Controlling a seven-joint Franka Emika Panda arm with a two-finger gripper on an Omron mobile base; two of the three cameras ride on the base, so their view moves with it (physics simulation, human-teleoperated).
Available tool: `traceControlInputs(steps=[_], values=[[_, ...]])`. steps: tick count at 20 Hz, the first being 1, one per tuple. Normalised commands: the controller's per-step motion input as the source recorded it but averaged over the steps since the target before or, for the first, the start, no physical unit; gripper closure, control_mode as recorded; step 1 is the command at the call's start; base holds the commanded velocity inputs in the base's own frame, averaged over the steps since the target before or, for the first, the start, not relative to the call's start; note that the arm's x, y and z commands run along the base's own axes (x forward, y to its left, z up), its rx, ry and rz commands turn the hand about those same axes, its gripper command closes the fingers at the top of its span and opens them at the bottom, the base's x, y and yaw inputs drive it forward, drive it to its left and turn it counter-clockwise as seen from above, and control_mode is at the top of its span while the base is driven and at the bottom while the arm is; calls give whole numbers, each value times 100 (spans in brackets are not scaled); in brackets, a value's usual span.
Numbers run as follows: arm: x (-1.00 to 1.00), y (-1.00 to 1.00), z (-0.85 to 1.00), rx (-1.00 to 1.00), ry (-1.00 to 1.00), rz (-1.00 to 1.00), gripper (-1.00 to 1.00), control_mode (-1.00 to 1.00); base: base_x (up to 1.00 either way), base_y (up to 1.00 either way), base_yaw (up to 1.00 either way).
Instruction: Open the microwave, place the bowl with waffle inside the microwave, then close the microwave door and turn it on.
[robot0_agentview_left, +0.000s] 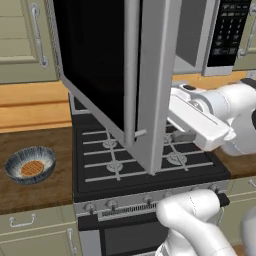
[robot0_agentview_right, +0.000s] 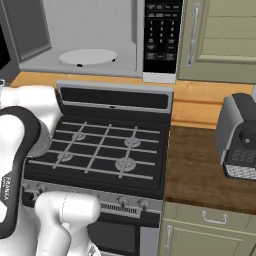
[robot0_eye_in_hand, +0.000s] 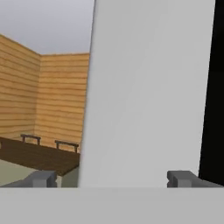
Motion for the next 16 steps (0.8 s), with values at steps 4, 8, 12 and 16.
traceControlInputs(steps=[4, 8, 12, 16], values=[[-8, 50, 18, 0, -10, 2, -100, -100, 0, 0, 0], [-13, 13, 8, 0, 6, -10, -100, -100, 0, 0, 0], [-2, 0, 1, 0, 15, -16, -100, -100, 0, 0, 0], [-24, -30, 1, 0, 17, -9, -100, -100, 0, 0, 0]])
